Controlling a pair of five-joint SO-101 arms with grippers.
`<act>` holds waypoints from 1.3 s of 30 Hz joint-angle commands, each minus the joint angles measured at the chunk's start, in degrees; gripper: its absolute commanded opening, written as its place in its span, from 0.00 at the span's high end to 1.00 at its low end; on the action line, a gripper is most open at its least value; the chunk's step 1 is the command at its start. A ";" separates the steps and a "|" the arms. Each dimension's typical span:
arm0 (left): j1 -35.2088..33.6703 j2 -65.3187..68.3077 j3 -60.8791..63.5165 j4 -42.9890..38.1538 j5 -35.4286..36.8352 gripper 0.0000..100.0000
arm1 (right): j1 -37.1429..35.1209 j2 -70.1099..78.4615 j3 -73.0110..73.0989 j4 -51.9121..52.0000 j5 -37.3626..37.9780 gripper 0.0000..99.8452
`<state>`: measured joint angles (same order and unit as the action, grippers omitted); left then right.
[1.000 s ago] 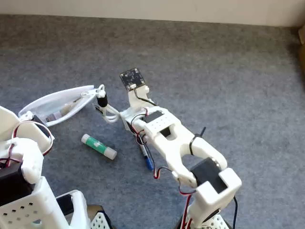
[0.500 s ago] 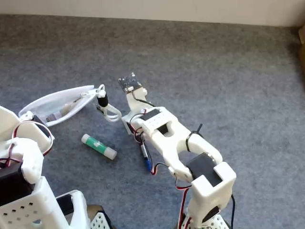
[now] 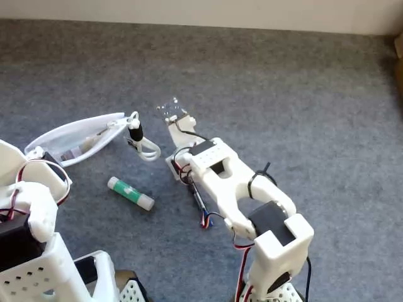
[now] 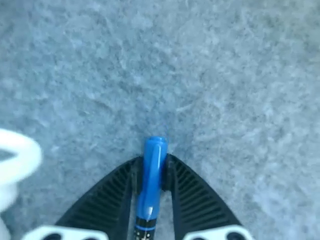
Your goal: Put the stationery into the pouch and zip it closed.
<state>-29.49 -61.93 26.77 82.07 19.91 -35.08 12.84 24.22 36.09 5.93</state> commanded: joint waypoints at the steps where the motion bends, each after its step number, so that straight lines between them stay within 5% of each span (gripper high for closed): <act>1: -0.48 -1.45 -0.40 -1.58 0.44 0.99 | 1.45 -1.19 -4.44 7.43 0.88 1.00; 9: -0.48 -1.54 -0.40 -1.58 0.44 0.99 | 5.32 -0.84 -12.09 19.82 0.97 0.99; 39: -0.31 -1.54 -0.40 -1.58 0.44 0.99 | 5.41 -0.66 -11.82 23.60 5.80 0.91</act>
<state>-29.49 -61.93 26.77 82.07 19.91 -30.24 12.92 15.43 59.30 11.12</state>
